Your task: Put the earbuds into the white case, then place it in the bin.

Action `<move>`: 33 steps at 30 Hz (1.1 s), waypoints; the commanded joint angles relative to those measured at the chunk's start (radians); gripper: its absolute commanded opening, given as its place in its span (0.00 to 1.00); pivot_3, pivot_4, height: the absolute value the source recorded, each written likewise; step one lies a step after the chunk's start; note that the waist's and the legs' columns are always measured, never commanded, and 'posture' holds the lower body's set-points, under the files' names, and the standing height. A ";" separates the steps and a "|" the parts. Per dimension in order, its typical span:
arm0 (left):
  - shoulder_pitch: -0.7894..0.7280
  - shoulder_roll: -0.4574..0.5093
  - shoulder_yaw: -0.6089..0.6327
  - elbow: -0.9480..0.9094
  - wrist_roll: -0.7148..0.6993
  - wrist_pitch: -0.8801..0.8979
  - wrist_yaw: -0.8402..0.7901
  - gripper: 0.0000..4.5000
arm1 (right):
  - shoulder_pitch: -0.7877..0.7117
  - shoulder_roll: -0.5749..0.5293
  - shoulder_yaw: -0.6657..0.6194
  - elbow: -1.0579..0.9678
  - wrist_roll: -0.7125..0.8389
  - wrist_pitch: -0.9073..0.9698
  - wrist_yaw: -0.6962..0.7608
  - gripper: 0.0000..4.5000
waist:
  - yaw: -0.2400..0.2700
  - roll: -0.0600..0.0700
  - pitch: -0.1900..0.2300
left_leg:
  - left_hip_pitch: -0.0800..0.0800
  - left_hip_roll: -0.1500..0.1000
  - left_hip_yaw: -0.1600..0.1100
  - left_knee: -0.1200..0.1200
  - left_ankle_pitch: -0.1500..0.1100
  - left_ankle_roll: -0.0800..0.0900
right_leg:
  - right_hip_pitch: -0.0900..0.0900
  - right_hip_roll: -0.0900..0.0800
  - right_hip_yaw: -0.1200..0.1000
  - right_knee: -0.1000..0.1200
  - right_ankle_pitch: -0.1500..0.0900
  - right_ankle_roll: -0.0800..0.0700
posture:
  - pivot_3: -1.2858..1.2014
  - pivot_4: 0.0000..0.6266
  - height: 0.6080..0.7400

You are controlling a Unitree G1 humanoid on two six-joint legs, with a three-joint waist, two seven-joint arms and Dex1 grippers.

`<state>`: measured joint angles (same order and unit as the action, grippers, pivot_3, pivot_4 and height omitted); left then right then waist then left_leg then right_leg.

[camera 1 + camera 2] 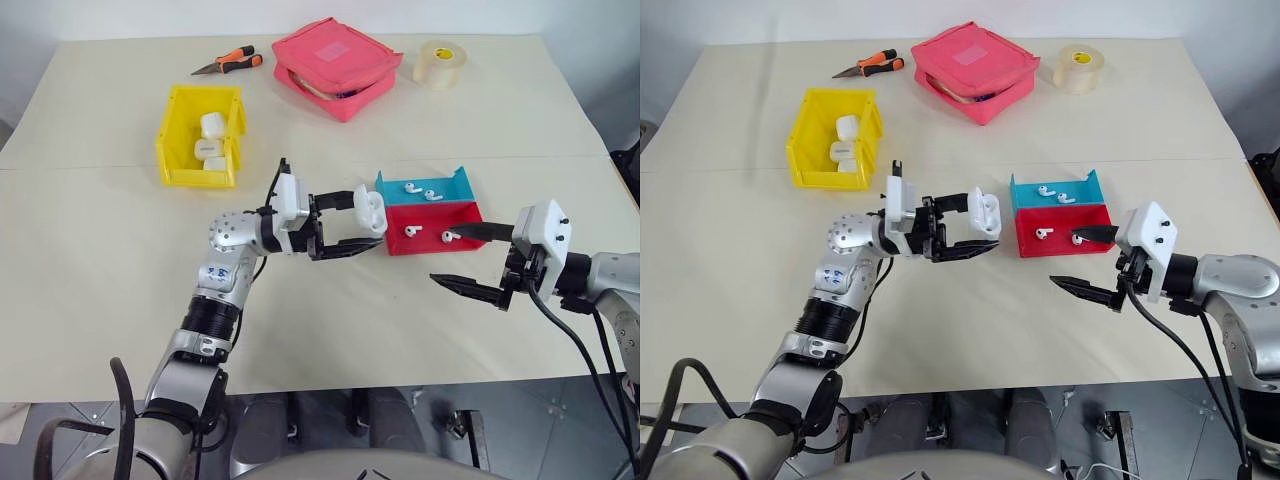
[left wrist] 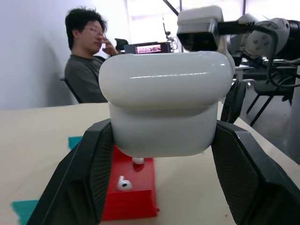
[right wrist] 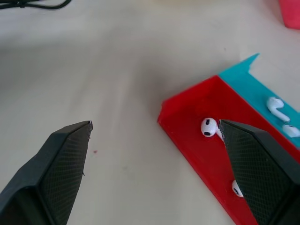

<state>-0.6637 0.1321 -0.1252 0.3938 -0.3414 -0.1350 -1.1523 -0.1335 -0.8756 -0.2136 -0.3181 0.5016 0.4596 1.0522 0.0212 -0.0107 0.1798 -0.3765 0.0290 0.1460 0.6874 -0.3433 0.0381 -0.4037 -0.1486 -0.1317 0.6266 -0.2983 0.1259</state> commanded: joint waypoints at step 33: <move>0.321 0.070 -0.035 -0.462 -0.048 0.115 0.134 0.61 | -0.361 -0.161 0.344 0.213 -0.333 0.062 0.046 0.47 | -0.003 0.001 0.000 | 0.000 0.001 -0.005 0.009 -0.004 0.004 | 0.008 -0.002 -0.003 -0.006 0.001 0.001 | 0.52 0.24 1.00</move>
<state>-0.3505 0.2038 -0.1469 -0.0156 -0.3856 -0.0083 -1.0247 -0.4702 -1.0226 0.1295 -0.1128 0.1923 0.5429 1.0891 0.0182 -0.0098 0.1795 -0.3770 0.0299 0.1407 0.6963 -0.3476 0.0423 -0.3958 -0.1502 -0.1353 0.6207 -0.2974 0.1271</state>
